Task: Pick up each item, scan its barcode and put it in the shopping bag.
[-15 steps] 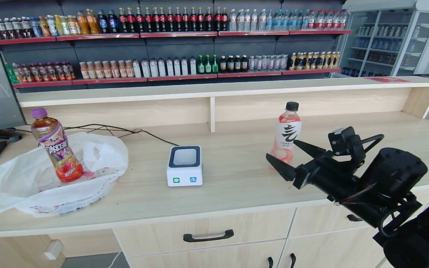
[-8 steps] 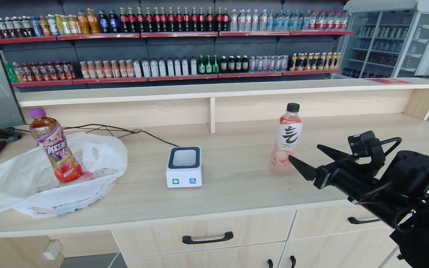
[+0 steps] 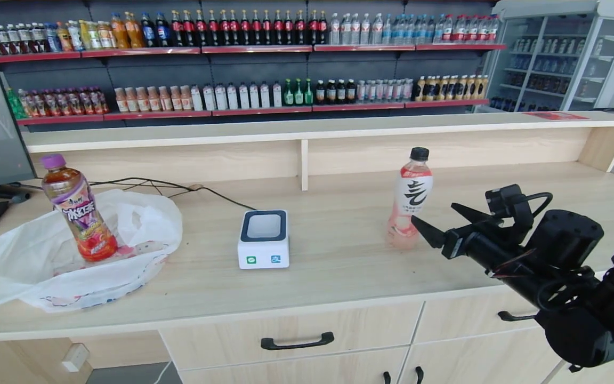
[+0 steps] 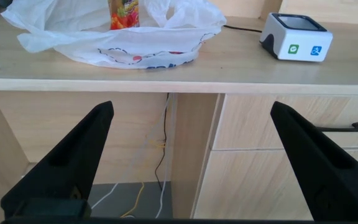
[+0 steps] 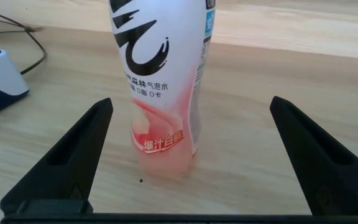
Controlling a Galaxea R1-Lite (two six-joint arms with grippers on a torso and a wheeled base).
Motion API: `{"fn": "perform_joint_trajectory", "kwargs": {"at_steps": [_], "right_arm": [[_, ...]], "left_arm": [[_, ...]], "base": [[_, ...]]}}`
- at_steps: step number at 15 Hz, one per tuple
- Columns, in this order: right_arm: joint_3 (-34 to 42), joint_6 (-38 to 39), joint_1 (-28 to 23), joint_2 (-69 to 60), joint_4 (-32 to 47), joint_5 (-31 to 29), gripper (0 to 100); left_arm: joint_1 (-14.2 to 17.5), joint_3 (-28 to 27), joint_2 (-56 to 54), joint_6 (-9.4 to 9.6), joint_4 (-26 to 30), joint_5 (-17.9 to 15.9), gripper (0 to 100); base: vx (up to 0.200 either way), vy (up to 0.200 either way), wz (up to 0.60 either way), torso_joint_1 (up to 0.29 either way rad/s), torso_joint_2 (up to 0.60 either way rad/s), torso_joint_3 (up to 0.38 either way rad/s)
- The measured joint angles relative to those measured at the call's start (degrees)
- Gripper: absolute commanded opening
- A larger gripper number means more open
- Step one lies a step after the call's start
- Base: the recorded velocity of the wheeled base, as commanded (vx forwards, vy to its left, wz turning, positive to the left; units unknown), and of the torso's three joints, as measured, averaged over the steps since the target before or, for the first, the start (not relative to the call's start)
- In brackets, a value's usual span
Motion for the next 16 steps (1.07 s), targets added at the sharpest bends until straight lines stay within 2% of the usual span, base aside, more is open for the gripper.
{"fn": "perform_joint_trajectory", "kwargs": {"at_steps": [5,16], "right_arm": [[-2.8,0.0,1.2,3.0,0.0,0.0,100],[-14.2,0.0,3.5,10.6,0.0,0.0,100]], "left_arm": [[0.0,0.0,0.0,0.02,0.0,0.0,100],[0.0,0.0,0.0,0.00,0.0,0.0,100]], "base": [[0.000,0.000,0.00,0.000,0.00,0.000],[0.000,0.000,0.00,0.000,0.00,0.000]]}}
